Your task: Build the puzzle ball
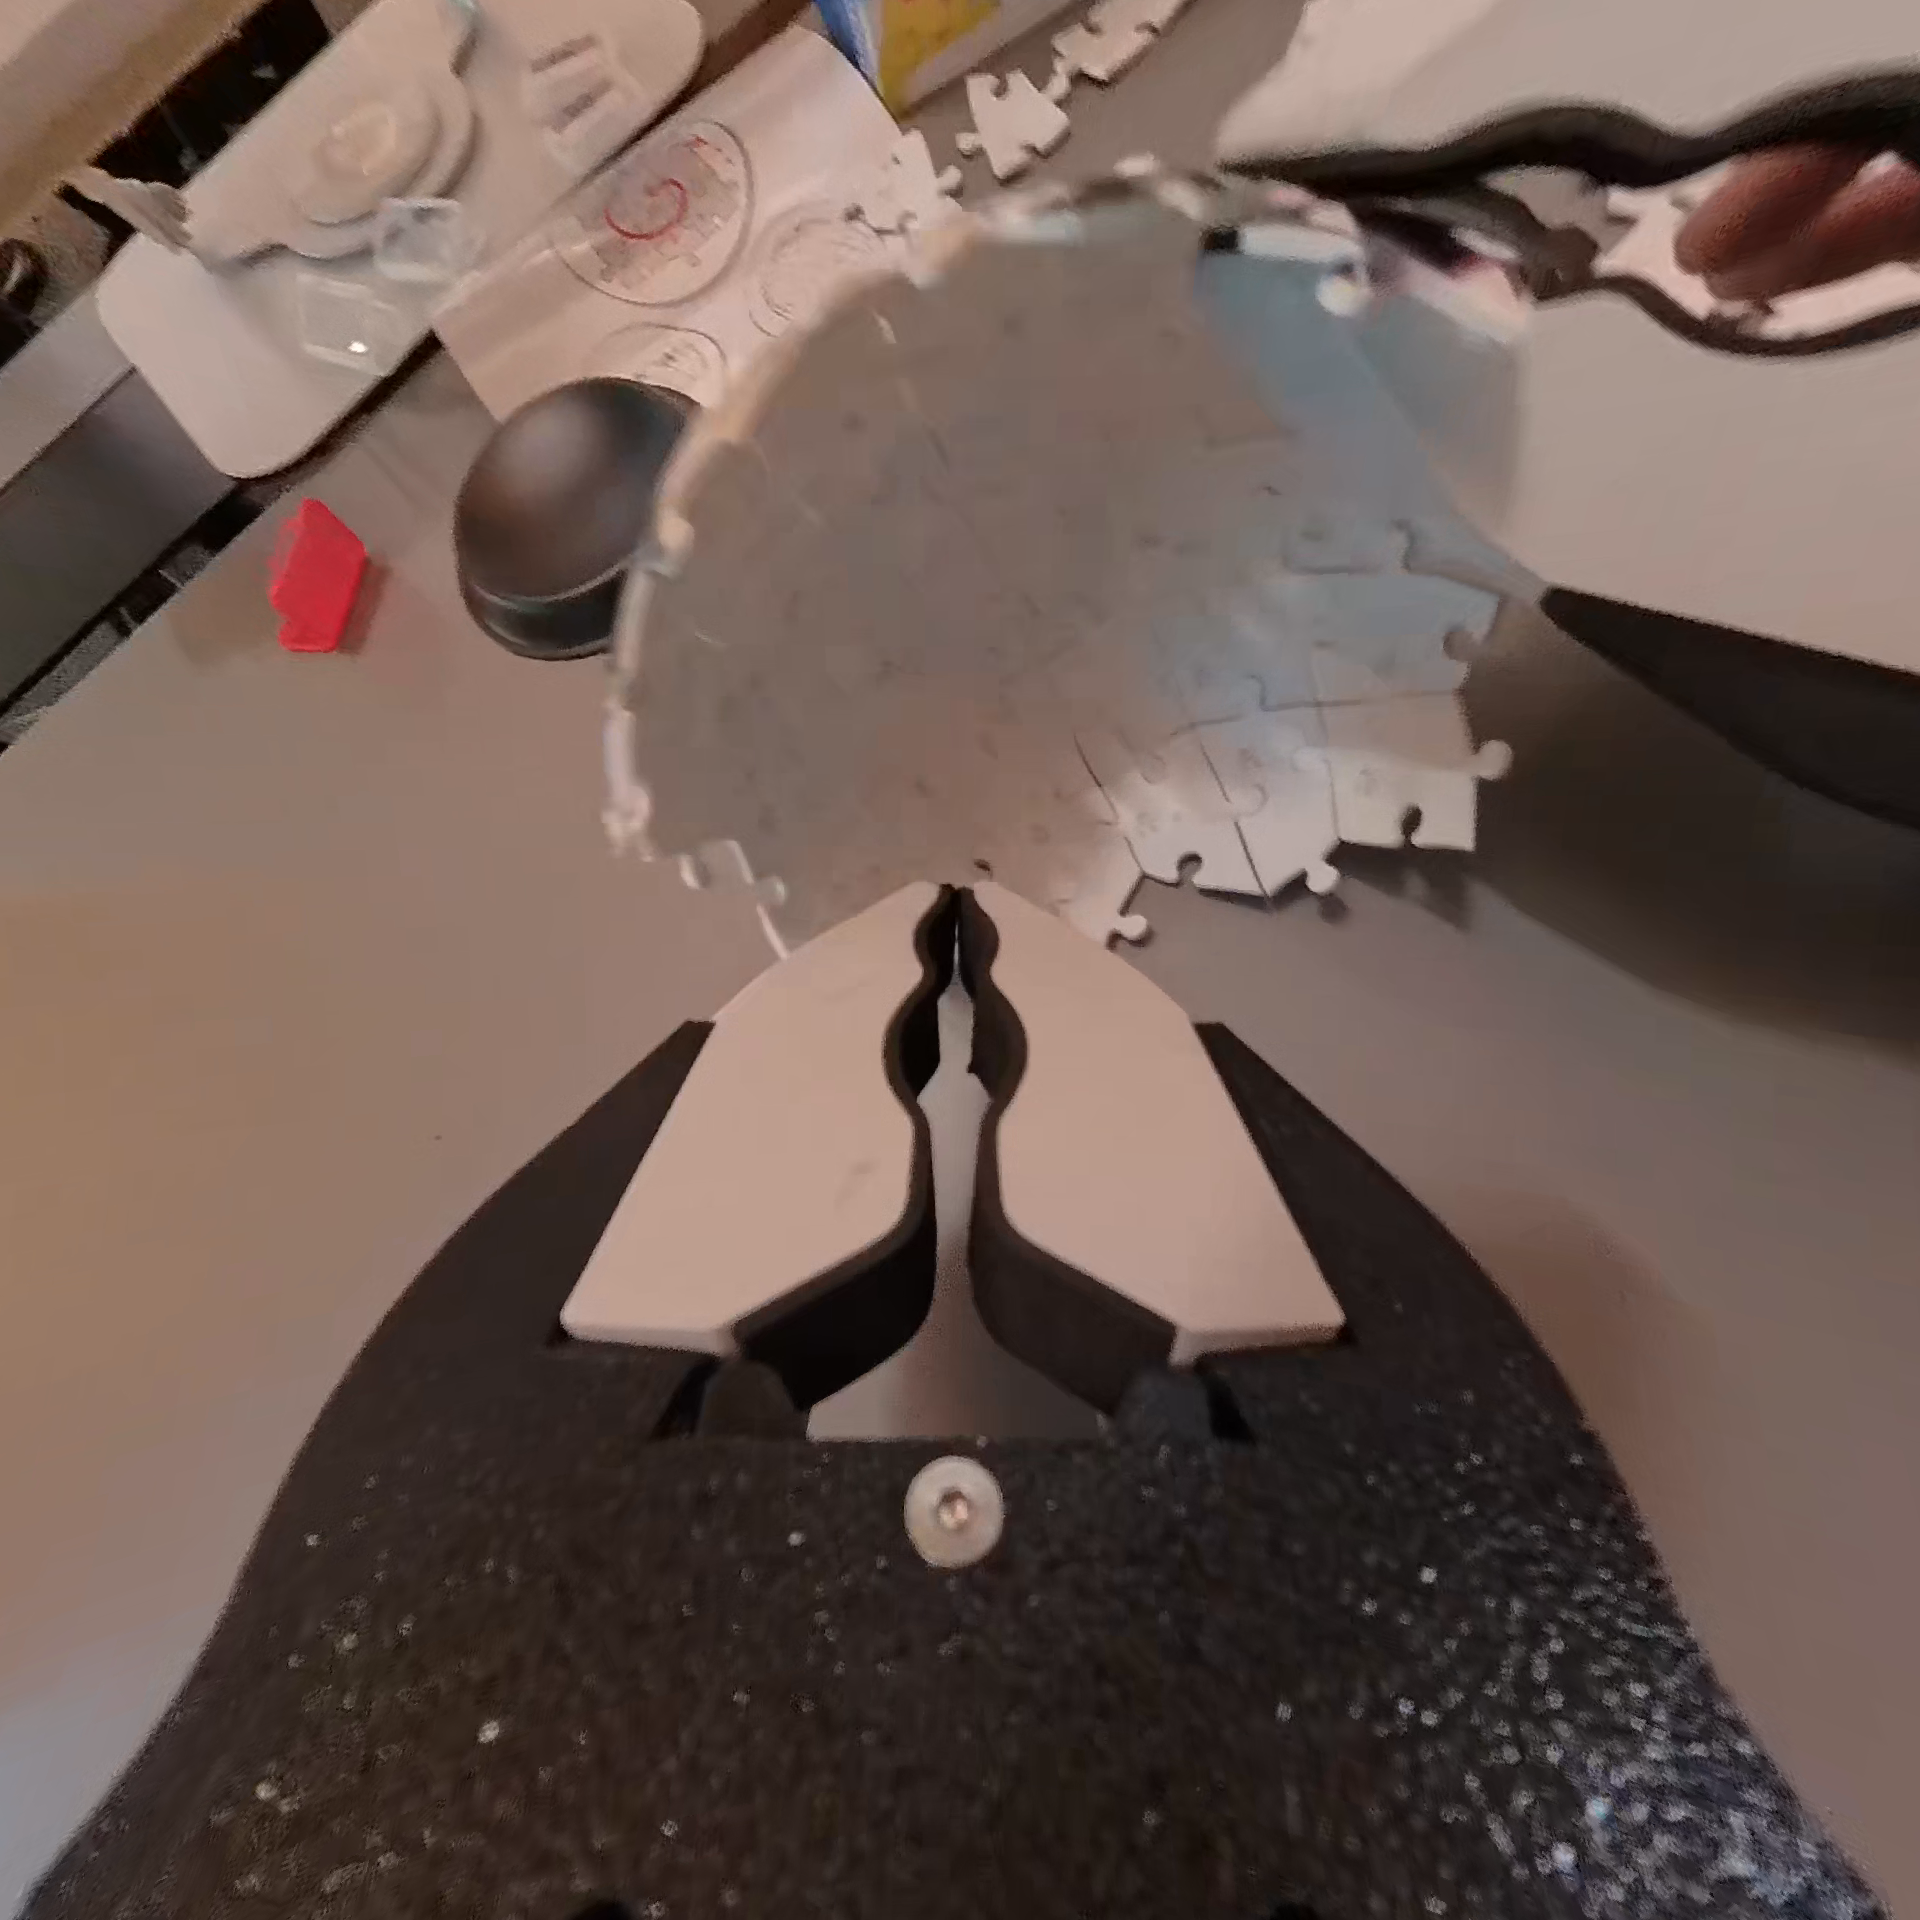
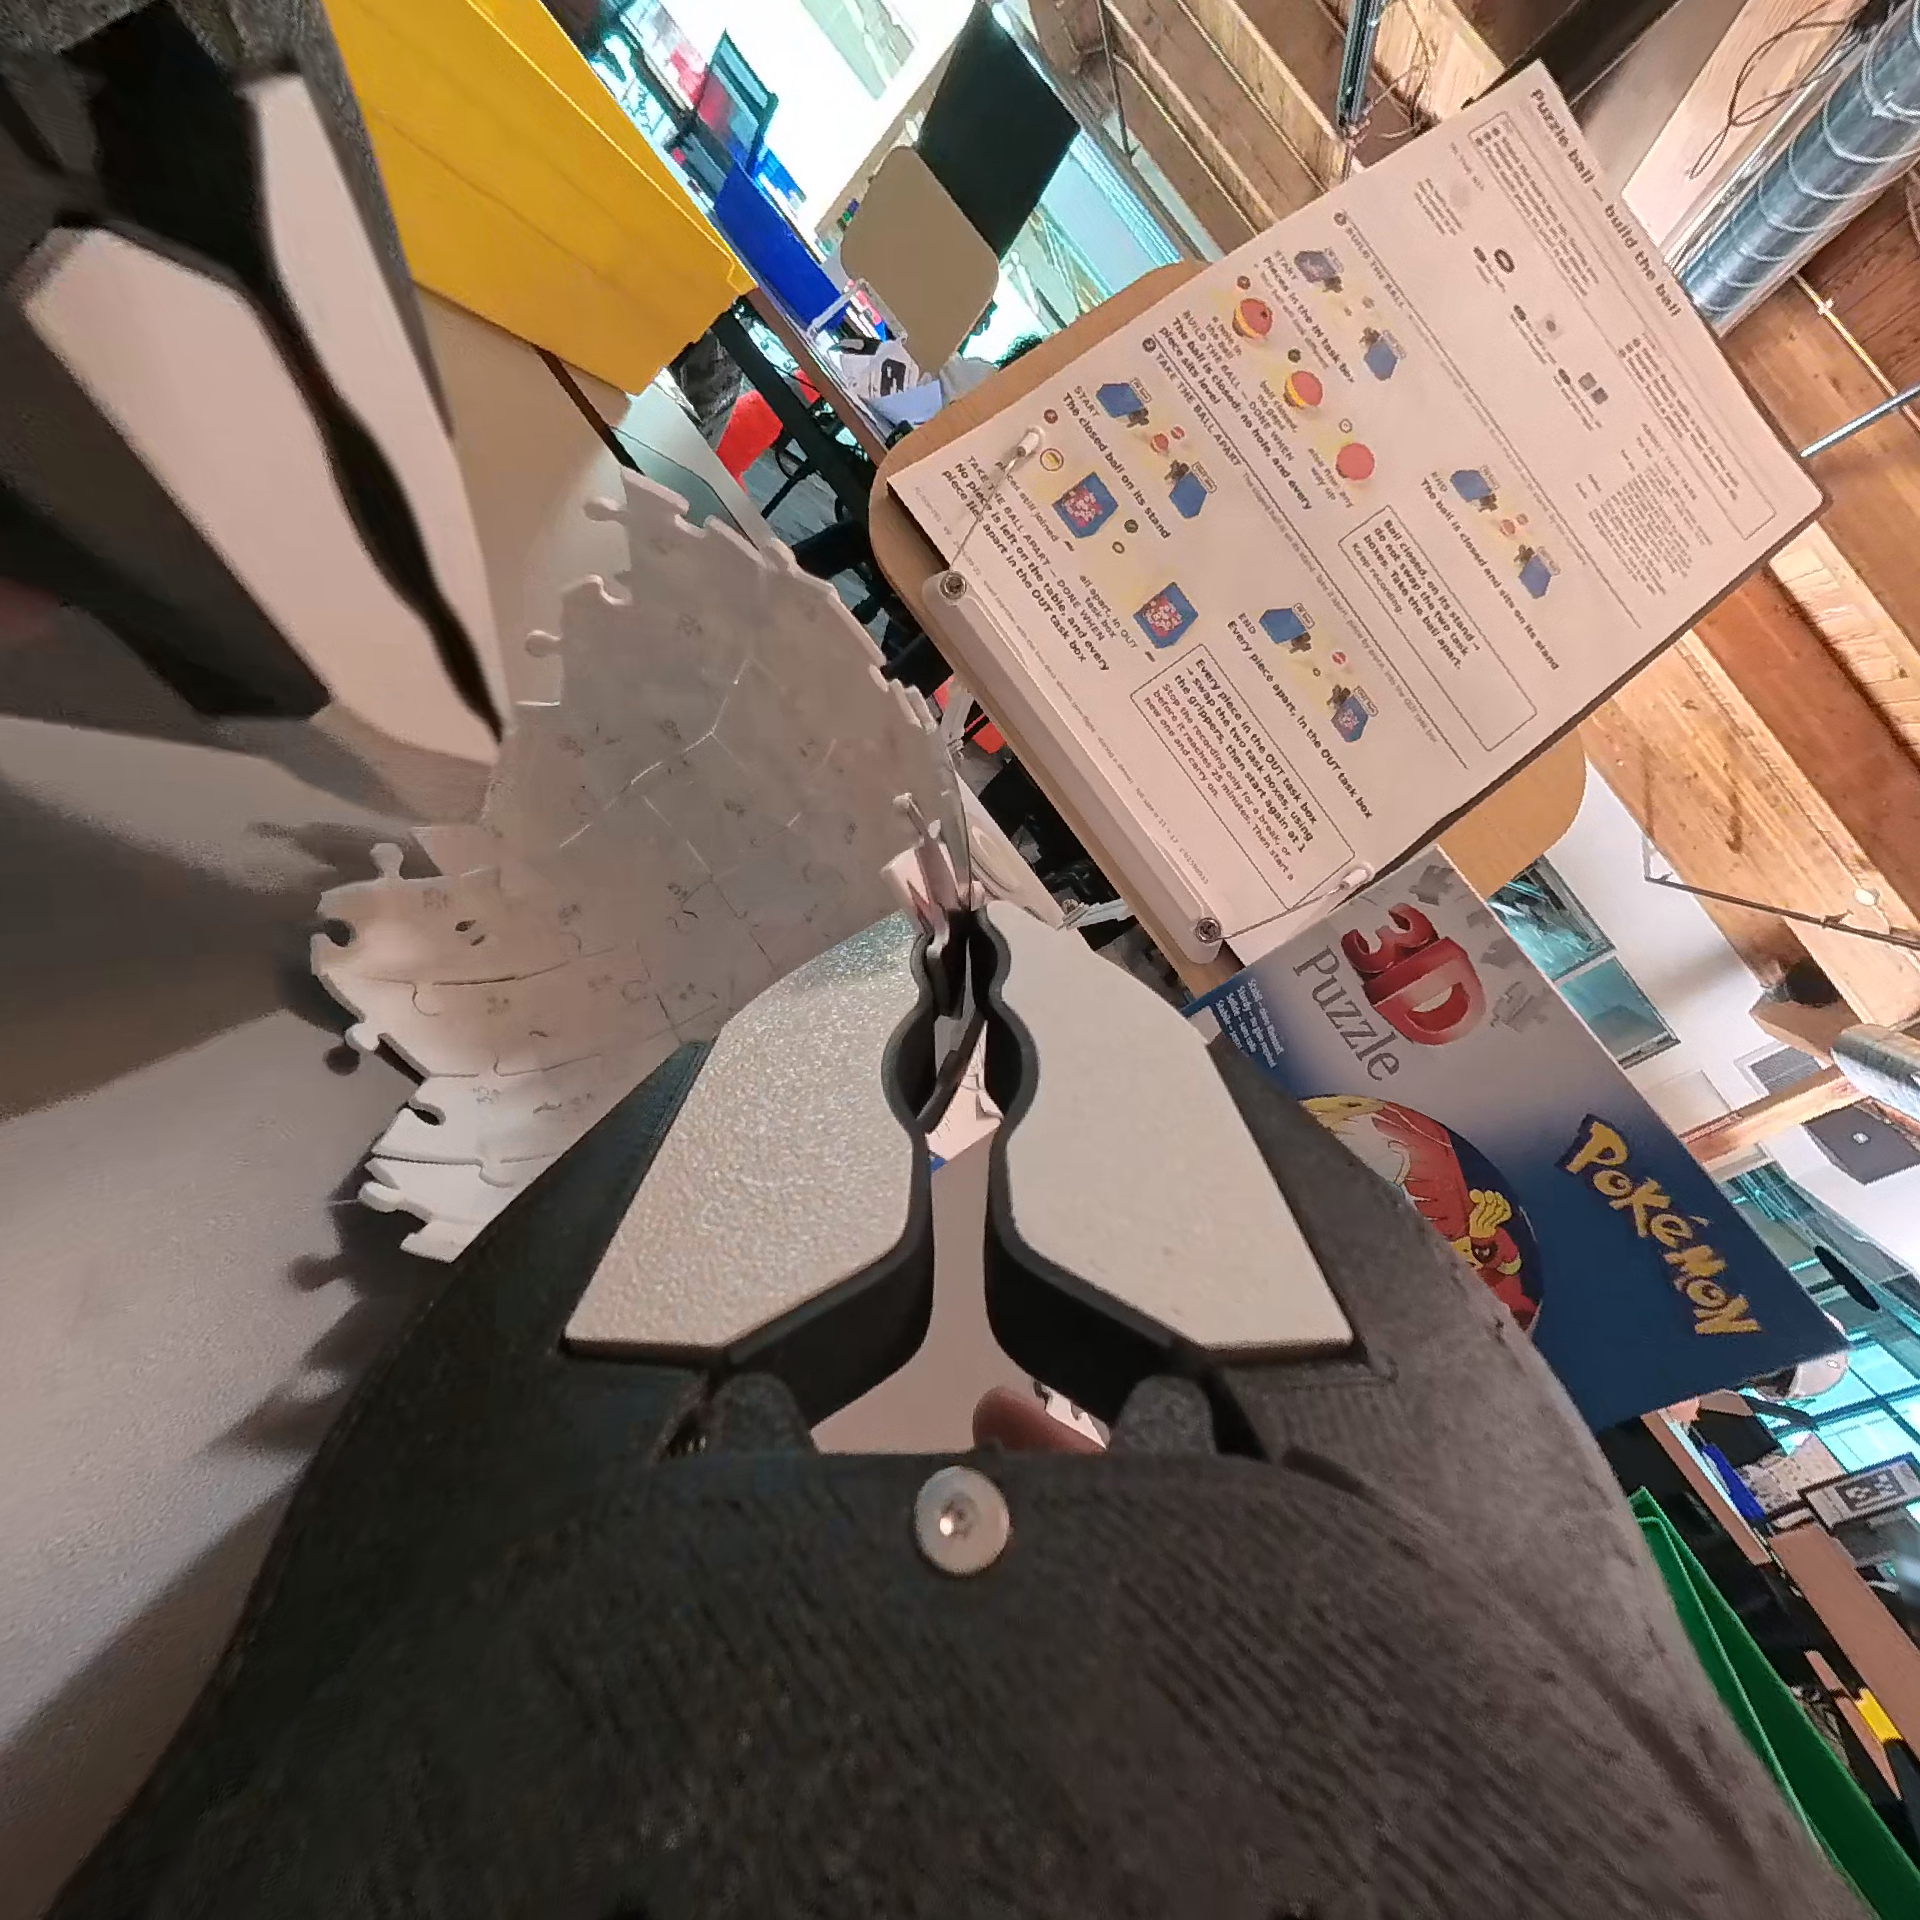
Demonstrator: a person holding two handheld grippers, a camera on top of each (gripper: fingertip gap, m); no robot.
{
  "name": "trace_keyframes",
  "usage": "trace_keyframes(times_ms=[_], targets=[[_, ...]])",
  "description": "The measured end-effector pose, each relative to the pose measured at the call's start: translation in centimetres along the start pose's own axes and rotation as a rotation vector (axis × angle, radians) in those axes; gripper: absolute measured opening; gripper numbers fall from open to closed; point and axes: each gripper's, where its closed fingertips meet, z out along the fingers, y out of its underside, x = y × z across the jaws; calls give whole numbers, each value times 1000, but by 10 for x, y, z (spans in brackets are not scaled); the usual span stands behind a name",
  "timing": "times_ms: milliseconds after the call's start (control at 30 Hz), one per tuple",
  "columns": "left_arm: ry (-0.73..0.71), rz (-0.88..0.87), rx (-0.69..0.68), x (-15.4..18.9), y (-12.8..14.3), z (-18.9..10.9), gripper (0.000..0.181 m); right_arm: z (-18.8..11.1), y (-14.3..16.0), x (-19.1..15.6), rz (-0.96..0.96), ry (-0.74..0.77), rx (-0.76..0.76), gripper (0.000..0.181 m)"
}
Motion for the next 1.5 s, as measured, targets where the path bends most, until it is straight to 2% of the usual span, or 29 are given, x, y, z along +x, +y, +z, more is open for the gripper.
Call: trace_keyframes(times_ms=[100,233,433,600,833,1033,1200,1300,1400,1500], targets=[[2,60,-53,7,8,8,0,1,-1,0,-18,0,2,3],[-93,149,-88,0,10,12,0,2,-9,-3,-108,-12,20,3],[-59,36,5,-2,7,0,0,6,-15,-9,-218,-38,36,4],[-32,14,-45,-7,22,0,0,8,-23,-11,-250,-47,62,3],[15,2,-28,0,21,3,1,9,-37,-19,-387,-112,166,3],[-17,-27,81,-10,9,-9,2,17,-35,-18,-431,-153,180,3],[-39,-108,172,-30,-2,-28,11,22,-29,-19,-392,-175,164,4],[-39,-72,188,-39,-10,-39,24,23,-26,-23,-394,-205,160,7],[25,34,164,-30,-15,-45,25,25,-27,-21,-364,-196,160,5],[-12,125,146,-30,-20,-47,28,27,-29,-18,-338,-191,160,4]])
